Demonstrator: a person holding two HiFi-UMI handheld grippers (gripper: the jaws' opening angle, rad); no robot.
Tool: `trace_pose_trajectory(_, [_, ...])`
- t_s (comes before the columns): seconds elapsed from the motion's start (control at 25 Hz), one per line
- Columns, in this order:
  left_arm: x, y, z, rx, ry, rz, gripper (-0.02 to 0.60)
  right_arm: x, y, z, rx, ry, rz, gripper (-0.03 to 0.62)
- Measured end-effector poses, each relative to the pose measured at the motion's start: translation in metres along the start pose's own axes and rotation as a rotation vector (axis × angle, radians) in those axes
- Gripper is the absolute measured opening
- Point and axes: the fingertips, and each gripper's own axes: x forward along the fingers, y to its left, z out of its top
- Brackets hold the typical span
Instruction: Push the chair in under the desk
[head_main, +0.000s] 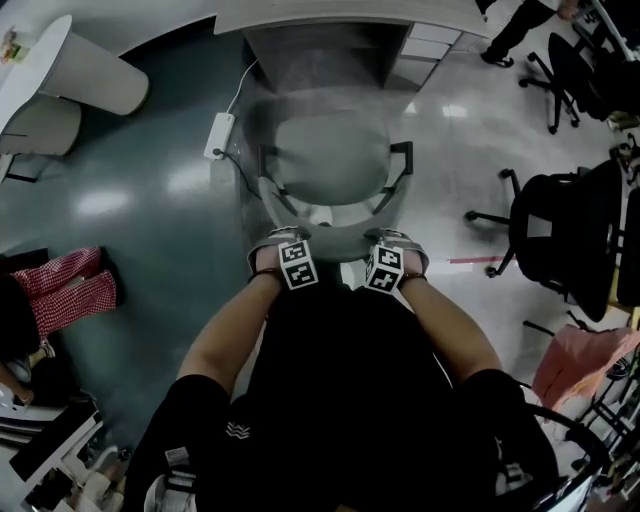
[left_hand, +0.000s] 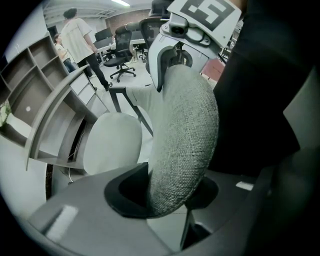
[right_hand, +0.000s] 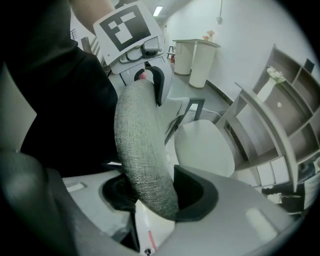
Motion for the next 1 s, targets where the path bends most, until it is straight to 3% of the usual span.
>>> trace_pose_trajectory(1.0, [-0.003, 0.175, -0.004, 0.055, -0.017, -0.027, 0.164, 0.022, -0.161, 0.04, 0.071, 0.045, 0.004, 0.173])
